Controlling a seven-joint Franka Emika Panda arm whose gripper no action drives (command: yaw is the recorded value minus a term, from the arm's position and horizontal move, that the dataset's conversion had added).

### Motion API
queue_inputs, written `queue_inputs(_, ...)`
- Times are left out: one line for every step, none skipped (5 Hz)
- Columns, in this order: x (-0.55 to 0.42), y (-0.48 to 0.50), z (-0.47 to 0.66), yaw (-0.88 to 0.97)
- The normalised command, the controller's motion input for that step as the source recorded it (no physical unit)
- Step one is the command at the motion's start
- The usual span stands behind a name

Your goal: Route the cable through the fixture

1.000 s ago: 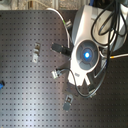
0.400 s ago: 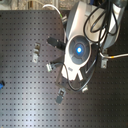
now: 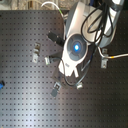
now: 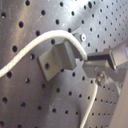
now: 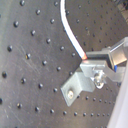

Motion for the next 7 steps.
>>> queue_inputs(-0.169, -0.298, 0.19, 0.0)
queue_inputs(0.207, 0.048, -0.03, 0.1)
queue_inputs(0.23, 0.092, -0.02, 0.16)
queue_inputs(0.15, -0.1, 0.0, 0.18)
queue_inputs(-0.19, -0.262, 0.0, 0.33)
queue_inputs(-0.234, -0.075, 0.0, 0.6)
queue_inputs(-0.015, 0.015, 0.0, 0.62)
